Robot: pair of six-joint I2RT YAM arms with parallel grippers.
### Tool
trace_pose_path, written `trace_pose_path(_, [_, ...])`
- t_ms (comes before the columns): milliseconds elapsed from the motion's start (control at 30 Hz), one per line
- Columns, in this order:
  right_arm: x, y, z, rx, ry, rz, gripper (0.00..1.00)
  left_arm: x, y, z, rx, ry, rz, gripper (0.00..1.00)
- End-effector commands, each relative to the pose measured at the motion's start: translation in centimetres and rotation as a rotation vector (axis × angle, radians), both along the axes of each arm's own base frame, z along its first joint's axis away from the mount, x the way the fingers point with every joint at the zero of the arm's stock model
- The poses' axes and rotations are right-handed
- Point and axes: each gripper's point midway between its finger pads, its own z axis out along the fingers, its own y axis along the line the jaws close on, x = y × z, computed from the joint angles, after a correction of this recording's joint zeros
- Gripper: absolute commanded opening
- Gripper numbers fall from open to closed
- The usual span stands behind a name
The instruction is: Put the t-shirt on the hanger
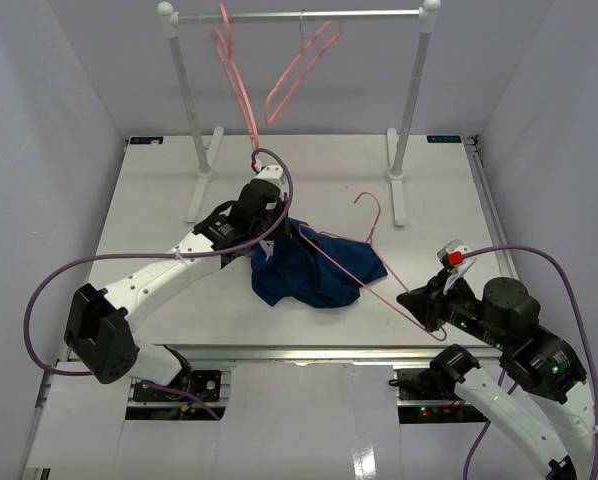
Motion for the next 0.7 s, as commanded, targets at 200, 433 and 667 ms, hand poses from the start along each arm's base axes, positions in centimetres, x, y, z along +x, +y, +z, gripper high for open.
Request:
trace_pose_path(200, [-0.1,1.2,0.2,0.049,-0.018,0.051,0.08,0.5,-0.1,2.0,-0.013,-0.038,-0.008,0.0])
trace_pose_path(433, [-0.5,0.5,1.9,0.062,-0.046,0.03,0.08,0.9,0.3,1.8,0.016,-0.035,0.014,0.0])
trace_pose_path(667, [-1.8,0.9,3.3,0.11,-0.07,0.093,0.08,1.5,0.2,1.6,0.044,-0.025,0.023,0.0])
